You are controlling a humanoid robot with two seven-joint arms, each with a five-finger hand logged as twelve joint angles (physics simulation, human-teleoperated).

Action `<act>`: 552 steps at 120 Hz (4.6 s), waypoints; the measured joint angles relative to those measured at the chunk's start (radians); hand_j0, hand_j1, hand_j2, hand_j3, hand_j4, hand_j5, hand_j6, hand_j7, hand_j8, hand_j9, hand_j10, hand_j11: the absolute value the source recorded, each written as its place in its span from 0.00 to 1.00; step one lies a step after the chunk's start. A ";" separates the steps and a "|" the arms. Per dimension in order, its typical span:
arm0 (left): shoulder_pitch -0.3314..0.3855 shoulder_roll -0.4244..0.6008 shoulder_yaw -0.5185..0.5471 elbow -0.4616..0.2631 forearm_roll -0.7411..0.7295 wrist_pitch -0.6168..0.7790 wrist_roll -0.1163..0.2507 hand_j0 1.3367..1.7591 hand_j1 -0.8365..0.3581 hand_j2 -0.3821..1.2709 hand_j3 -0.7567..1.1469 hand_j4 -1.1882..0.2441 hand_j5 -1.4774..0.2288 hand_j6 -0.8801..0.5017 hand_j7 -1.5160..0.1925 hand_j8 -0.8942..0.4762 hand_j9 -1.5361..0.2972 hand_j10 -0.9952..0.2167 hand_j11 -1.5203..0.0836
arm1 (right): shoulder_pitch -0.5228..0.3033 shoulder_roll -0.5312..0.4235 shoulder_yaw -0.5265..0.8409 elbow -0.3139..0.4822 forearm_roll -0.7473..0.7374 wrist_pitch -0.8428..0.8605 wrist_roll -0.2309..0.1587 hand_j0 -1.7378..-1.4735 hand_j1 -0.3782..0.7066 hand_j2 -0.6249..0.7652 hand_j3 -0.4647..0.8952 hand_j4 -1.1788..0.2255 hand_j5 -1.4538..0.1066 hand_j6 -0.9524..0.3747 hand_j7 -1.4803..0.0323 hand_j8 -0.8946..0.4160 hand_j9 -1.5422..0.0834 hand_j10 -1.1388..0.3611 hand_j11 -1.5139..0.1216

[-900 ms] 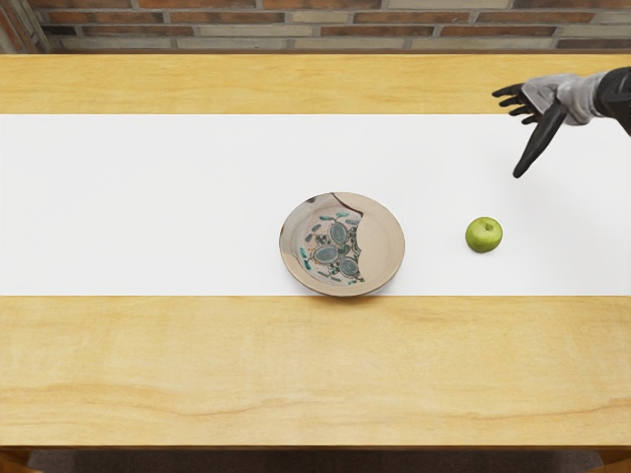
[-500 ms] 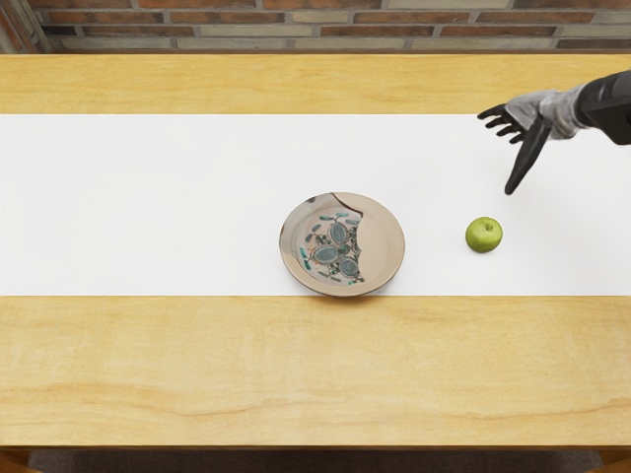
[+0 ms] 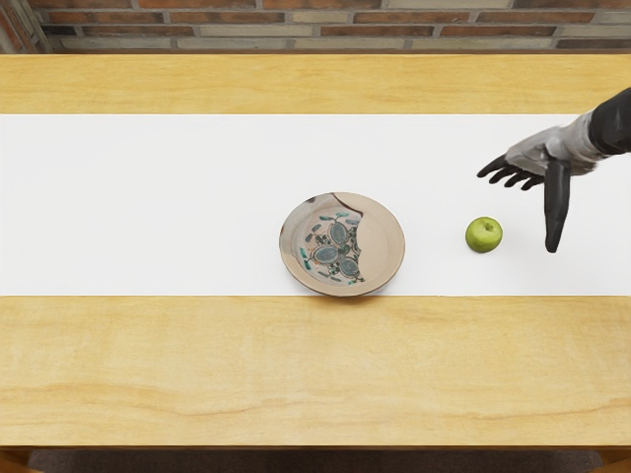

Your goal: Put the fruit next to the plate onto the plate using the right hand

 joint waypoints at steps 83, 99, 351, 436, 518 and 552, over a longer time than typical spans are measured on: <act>0.000 0.000 0.000 0.000 0.000 0.000 0.000 0.76 0.99 0.23 0.40 0.83 0.87 0.64 0.89 0.65 0.84 0.82 0.95 | -0.171 0.040 0.002 0.174 -0.250 -0.424 -0.016 0.30 0.04 0.45 0.34 0.82 0.92 0.70 0.96 0.67 0.93 0.75 0.91; 0.000 0.000 0.000 0.000 0.000 0.000 0.000 0.76 0.99 0.23 0.40 0.83 0.87 0.64 0.89 0.65 0.84 0.82 0.95 | -0.180 0.055 0.003 0.172 -0.254 -0.439 -0.016 0.30 0.05 0.45 0.34 0.82 0.92 0.70 0.96 0.67 0.93 0.74 0.91; 0.000 0.000 0.000 0.000 0.000 0.000 0.000 0.76 0.99 0.23 0.40 0.83 0.87 0.64 0.89 0.65 0.84 0.82 0.95 | -0.365 0.123 0.008 0.211 -0.504 -0.788 -0.016 0.30 0.51 0.39 0.34 0.53 0.57 0.39 0.60 0.35 0.60 0.47 0.58; 0.000 0.000 0.000 0.000 0.000 0.000 0.000 0.76 0.99 0.23 0.40 0.83 0.87 0.64 0.89 0.65 0.84 0.82 0.95 | -0.362 0.125 0.068 0.211 -0.490 -0.782 -0.014 0.30 0.65 0.68 0.34 0.34 0.24 0.41 0.33 0.47 0.29 0.43 0.27; 0.000 0.000 0.000 0.000 0.000 0.000 0.000 0.76 0.99 0.23 0.40 0.83 0.87 0.64 0.89 0.65 0.84 0.82 0.95 | -0.296 0.208 0.093 0.252 -0.585 -0.762 0.168 0.30 0.59 0.60 0.34 0.34 0.19 0.42 0.31 0.48 0.25 0.44 0.21; 0.000 0.000 0.000 0.000 0.000 0.000 0.000 0.76 0.99 0.23 0.40 0.83 0.87 0.64 0.89 0.65 0.84 0.82 0.95 | -0.331 0.220 0.088 0.264 -0.593 -0.761 0.312 0.30 0.59 0.59 0.34 0.34 0.20 0.41 0.31 0.48 0.25 0.44 0.21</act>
